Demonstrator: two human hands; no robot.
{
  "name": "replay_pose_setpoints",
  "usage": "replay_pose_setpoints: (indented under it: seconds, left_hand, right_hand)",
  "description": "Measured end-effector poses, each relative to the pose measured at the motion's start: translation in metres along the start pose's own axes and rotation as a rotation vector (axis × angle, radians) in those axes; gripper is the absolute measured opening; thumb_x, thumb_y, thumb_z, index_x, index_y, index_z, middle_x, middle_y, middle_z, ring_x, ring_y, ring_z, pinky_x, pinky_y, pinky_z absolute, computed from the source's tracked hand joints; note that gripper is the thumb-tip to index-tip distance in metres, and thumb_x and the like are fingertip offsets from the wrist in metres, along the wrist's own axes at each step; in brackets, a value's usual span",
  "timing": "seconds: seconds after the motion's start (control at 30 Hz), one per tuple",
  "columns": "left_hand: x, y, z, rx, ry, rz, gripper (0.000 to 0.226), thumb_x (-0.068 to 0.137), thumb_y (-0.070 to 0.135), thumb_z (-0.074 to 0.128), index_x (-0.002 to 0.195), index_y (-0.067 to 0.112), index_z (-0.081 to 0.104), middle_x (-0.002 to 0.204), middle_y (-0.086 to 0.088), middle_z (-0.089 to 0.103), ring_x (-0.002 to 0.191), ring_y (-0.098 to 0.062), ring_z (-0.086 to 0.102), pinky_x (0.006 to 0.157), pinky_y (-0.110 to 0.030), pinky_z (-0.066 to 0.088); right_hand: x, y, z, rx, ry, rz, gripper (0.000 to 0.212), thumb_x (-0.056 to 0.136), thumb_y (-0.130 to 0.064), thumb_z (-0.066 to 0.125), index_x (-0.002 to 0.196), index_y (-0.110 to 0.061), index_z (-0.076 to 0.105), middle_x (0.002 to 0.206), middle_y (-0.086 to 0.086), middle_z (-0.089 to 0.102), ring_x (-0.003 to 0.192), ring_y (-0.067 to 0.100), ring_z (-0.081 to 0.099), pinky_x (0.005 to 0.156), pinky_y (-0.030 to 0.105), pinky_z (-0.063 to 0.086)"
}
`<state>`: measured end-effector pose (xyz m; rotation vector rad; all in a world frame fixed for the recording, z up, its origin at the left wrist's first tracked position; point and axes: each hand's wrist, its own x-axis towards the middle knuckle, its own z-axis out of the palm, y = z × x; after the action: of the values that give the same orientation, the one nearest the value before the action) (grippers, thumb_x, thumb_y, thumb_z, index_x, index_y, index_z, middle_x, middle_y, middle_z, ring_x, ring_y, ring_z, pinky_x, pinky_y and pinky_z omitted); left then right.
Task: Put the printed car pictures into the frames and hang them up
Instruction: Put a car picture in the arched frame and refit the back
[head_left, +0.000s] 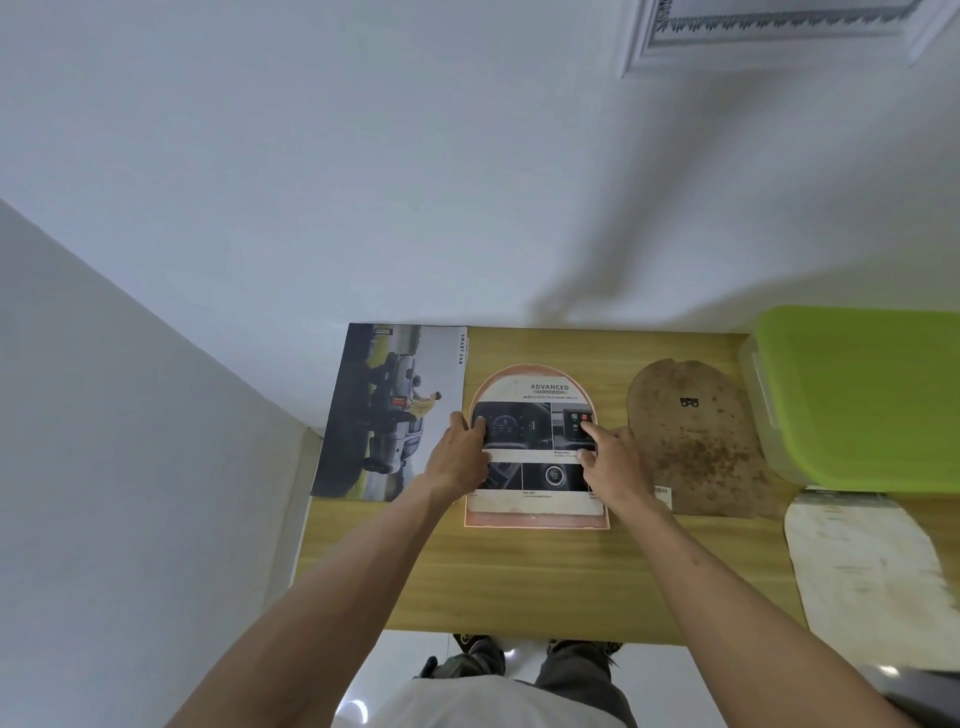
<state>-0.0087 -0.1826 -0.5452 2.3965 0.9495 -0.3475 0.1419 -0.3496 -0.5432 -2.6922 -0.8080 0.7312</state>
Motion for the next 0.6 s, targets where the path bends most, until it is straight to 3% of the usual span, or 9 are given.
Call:
replay_pose_setpoints:
  seconds: [0.13, 0.3, 0.37, 0.5, 0.6]
  left_hand:
    - [-0.007, 0.004, -0.001, -0.032, 0.038, -0.019, 0.042, 0.094, 0.015, 0.056, 0.134, 0.011, 0.041, 0.129, -0.016, 0.038, 0.11, -0.033, 0.055, 0.092, -0.041, 0.053]
    - [-0.015, 0.026, 0.0, -0.065, 0.228, -0.019, 0.036, 0.094, 0.014, 0.051, 0.129, 0.011, 0.045, 0.13, -0.015, 0.041, 0.111, -0.034, 0.051, 0.086, -0.046, 0.053]
    - [-0.015, 0.045, 0.003, -0.091, 0.284, 0.041, 0.036, 0.093, 0.014, 0.05, 0.129, 0.014, 0.049, 0.131, -0.012, 0.043, 0.115, -0.031, 0.05, 0.088, -0.045, 0.053]
    - [-0.013, 0.102, 0.017, -0.157, 0.247, 0.125, 0.035, 0.095, 0.014, 0.05, 0.13, 0.012, 0.051, 0.131, -0.01, 0.046, 0.114, -0.027, 0.051, 0.087, -0.041, 0.052]
    - [-0.01, 0.146, 0.033, -0.226, 0.165, 0.11, 0.039, 0.094, 0.014, 0.051, 0.133, 0.012, 0.051, 0.133, -0.011, 0.046, 0.116, -0.029, 0.052, 0.09, -0.043, 0.05]
  right_hand:
    - [-0.004, -0.001, -0.002, -0.015, 0.002, -0.004, 0.053, 0.102, -0.029, 0.05, 0.153, -0.028, 0.036, 0.137, 0.01, 0.047, 0.115, 0.024, 0.055, 0.078, 0.031, 0.044]
    - [-0.014, 0.008, -0.008, 0.122, 0.081, 0.005, 0.051, 0.101, -0.032, 0.051, 0.15, -0.028, 0.038, 0.135, 0.009, 0.051, 0.118, 0.027, 0.054, 0.091, 0.04, 0.048]
    - [-0.018, 0.018, -0.015, 0.151, 0.119, 0.022, 0.047, 0.101, -0.03, 0.052, 0.147, -0.026, 0.042, 0.138, 0.008, 0.049, 0.12, 0.025, 0.054, 0.091, 0.038, 0.049]
    - [-0.025, 0.052, -0.037, 0.121, 0.179, 0.138, 0.045, 0.102, -0.026, 0.051, 0.146, -0.022, 0.044, 0.146, 0.01, 0.041, 0.123, 0.023, 0.052, 0.091, 0.031, 0.046]
    - [-0.025, 0.091, -0.055, 0.072, 0.138, 0.238, 0.049, 0.101, -0.027, 0.049, 0.149, -0.02, 0.041, 0.152, 0.011, 0.035, 0.132, 0.029, 0.045, 0.101, 0.037, 0.042]
